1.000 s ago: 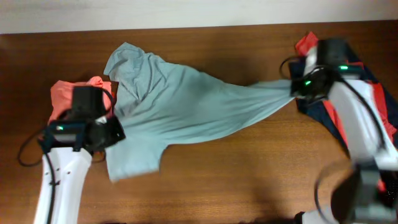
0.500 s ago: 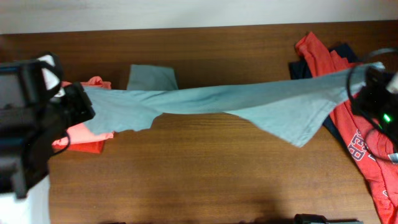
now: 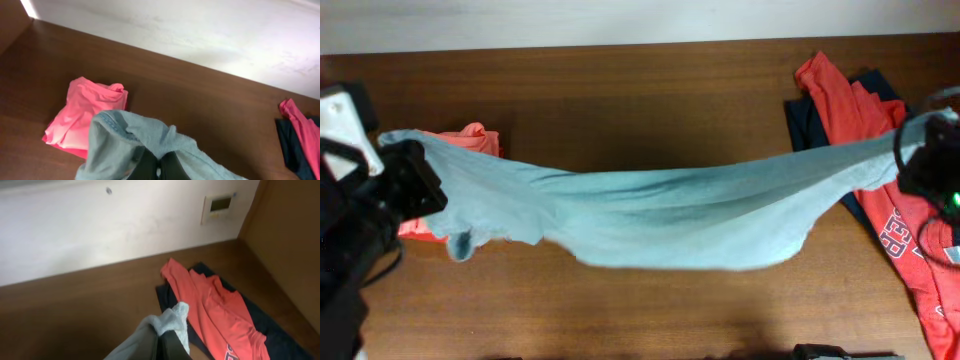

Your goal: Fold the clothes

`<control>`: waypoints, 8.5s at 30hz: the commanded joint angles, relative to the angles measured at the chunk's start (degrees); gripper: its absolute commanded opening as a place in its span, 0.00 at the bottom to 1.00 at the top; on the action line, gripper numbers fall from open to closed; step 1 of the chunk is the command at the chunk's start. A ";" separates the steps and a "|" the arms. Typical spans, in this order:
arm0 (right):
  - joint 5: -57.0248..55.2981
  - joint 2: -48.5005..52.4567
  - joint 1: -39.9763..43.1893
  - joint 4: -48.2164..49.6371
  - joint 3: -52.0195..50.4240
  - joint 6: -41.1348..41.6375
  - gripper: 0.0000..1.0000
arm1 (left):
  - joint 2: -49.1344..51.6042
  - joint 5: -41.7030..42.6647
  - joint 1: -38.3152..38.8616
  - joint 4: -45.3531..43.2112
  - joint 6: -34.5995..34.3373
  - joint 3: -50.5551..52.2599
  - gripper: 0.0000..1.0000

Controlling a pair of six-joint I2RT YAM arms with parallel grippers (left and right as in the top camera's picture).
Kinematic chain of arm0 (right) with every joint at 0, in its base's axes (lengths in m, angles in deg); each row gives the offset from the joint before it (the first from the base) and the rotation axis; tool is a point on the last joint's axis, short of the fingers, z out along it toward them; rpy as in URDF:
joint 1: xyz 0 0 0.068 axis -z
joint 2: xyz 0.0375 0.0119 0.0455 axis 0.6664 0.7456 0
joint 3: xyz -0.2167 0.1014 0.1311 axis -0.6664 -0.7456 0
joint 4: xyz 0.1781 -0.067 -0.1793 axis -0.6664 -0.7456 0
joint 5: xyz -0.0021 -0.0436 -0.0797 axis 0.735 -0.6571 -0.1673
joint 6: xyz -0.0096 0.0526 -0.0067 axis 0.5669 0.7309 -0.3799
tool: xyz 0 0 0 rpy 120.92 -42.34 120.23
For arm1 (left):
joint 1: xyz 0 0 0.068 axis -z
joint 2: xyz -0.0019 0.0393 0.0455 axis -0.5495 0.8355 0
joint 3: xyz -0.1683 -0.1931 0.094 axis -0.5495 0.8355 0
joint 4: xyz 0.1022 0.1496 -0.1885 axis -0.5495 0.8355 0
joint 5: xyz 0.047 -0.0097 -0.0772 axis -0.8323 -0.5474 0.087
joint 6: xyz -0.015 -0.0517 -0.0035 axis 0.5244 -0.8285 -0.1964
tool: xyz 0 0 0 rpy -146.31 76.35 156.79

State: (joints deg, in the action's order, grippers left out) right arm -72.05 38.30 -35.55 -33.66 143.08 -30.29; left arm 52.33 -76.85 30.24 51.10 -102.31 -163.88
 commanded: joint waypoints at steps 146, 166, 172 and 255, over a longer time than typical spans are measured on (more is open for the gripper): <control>2.78 32.79 5.64 9.05 -36.20 0.61 0.04 | 13.51 8.07 -0.07 -23.52 13.22 49.13 0.00; 2.84 32.68 5.95 23.23 -35.58 0.33 0.04 | 16.55 7.87 -0.04 -34.71 12.57 49.16 0.00; 2.80 33.18 5.97 27.93 -35.58 0.17 0.05 | 22.14 7.80 -0.07 -37.94 12.61 49.16 0.00; 12.00 41.92 5.75 34.25 -32.20 -7.32 0.43 | 36.28 5.97 2.95 -45.68 9.42 49.44 0.36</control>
State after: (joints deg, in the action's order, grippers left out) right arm -60.49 80.64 -30.13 0.87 110.19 -36.82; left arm 86.93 -71.67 32.45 4.92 -93.18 -114.03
